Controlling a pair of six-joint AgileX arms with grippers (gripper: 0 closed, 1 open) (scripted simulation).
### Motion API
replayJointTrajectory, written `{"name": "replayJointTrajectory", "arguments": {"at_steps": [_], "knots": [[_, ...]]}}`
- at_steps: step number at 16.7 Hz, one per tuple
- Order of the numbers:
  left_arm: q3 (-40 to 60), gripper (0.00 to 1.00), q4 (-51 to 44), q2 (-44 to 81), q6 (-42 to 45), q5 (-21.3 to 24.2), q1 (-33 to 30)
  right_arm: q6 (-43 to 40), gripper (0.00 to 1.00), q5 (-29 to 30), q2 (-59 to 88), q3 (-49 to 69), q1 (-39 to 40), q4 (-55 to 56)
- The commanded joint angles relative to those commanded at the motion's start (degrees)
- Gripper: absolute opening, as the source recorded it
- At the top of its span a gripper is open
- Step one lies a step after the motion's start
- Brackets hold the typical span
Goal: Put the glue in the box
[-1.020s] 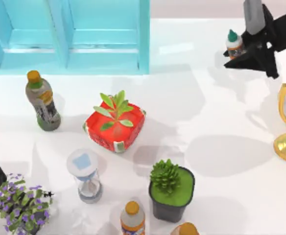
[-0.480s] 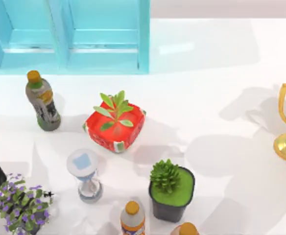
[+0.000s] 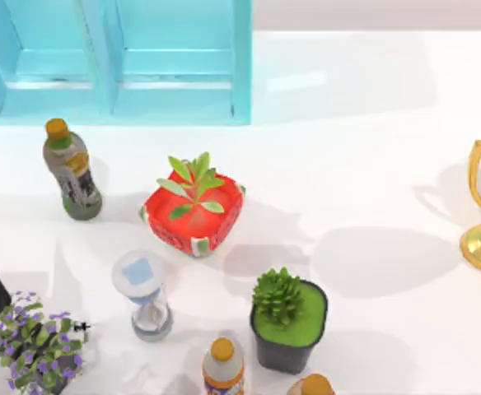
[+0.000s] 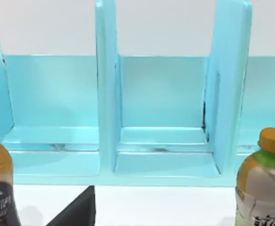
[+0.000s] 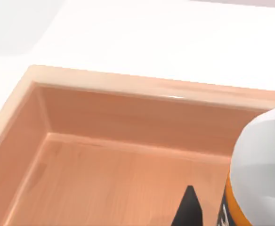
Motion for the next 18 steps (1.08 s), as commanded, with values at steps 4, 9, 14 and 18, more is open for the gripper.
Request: {"name": "replayJointTrajectory", "arguments": {"at_steps": [4, 9, 14, 18], "knots": [[0.0, 1.0, 0.0, 0.0, 0.0, 0.0, 0.0, 5.0, 0.0, -0.7, -9.3, -14.8, -5.1, 9.9], [0.0, 1.0, 0.0, 0.0, 0.0, 0.0, 0.0, 6.8, 0.0, -0.9, -13.1, -20.0, -7.2, 13.5], [0.0, 1.0, 0.0, 0.0, 0.0, 0.0, 0.0, 7.4, 0.0, 0.0, -11.9, -19.8, -6.2, 14.3], [0.0, 1.0, 0.0, 0.0, 0.0, 0.0, 0.0, 10.1, 0.0, 3.9, -4.4, -18.7, -2.5, 22.3]]}}
